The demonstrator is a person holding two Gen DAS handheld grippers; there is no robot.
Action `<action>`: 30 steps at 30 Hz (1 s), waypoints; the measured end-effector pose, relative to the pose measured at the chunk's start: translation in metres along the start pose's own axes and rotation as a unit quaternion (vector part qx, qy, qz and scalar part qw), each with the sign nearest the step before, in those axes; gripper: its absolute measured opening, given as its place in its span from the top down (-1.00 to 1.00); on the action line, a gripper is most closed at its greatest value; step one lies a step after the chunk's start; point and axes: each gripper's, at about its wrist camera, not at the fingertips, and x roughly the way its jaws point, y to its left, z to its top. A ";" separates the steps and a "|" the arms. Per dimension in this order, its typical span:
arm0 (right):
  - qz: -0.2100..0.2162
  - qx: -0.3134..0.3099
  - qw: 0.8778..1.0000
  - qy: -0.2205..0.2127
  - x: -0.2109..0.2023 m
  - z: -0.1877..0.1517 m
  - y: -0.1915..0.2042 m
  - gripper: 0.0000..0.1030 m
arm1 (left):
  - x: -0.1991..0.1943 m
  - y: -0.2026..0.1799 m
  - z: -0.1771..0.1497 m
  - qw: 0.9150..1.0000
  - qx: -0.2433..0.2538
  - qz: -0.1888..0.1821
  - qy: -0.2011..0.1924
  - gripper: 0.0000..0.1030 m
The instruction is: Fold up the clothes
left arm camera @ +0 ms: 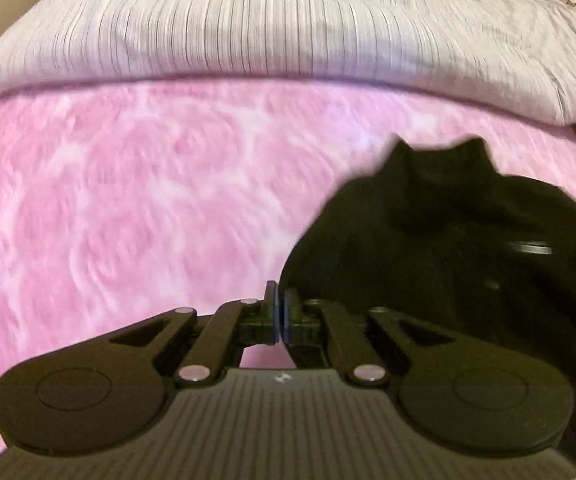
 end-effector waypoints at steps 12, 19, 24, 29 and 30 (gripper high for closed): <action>-0.126 0.059 0.988 0.068 -0.013 0.020 -0.097 0.59 | 0.101 -0.016 0.080 0.988 0.128 -0.029 0.078 0.97; -0.099 -0.015 0.995 0.002 -0.017 0.033 -0.050 -0.06 | 0.105 0.001 0.077 0.988 0.106 -0.049 0.106 0.48; -0.034 -0.103 0.994 0.014 0.026 0.058 -0.021 -0.46 | 0.118 -0.050 0.106 0.978 0.157 -0.127 0.055 0.07; 0.005 -0.167 0.985 0.035 0.088 0.066 -0.001 -0.46 | 0.181 -0.119 0.114 0.955 0.227 -0.183 0.055 -0.04; 0.007 -0.179 0.983 0.038 0.100 0.066 0.003 -0.46 | 0.195 -0.129 0.115 0.953 0.232 -0.186 0.059 -0.02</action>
